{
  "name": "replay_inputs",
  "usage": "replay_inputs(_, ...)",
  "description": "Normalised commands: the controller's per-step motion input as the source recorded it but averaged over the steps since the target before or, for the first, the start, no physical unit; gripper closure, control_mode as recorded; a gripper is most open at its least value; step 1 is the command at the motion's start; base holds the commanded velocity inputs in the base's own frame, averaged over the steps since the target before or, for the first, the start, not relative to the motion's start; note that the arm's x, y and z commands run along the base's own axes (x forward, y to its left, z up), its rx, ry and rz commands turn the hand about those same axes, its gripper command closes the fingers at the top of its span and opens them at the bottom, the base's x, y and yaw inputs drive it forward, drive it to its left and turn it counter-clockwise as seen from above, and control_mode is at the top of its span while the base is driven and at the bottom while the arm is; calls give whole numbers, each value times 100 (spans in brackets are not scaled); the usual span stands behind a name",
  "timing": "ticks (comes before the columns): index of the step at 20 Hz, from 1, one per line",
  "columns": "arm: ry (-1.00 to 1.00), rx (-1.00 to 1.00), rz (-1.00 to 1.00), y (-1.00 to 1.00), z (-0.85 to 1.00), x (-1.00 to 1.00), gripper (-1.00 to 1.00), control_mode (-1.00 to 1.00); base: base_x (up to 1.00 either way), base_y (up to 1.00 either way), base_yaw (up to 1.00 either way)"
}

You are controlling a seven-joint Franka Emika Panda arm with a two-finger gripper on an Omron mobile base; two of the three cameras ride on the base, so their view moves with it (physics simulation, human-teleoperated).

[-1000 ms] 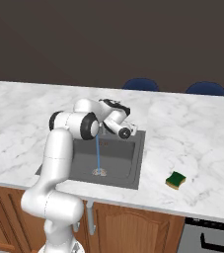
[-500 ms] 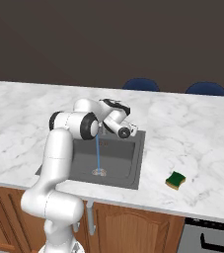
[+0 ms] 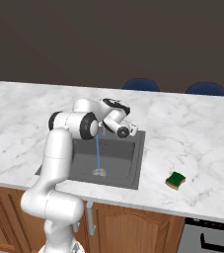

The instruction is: Soak the sponge with water for a few seconds and then drop it inside the sink.

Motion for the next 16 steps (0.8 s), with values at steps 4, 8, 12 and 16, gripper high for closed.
replay_inputs(4,0,2,-1,-43,2,0,-100,-100,0,0,0)
replay_inputs(8,0,5,-1,-47,2,0,-100,-100,0,0,0)
replay_inputs(12,0,6,0,-51,10,4,-100,-100,0,0,0)
replay_inputs(16,0,7,0,-48,27,15,-100,-100,0,0,0)
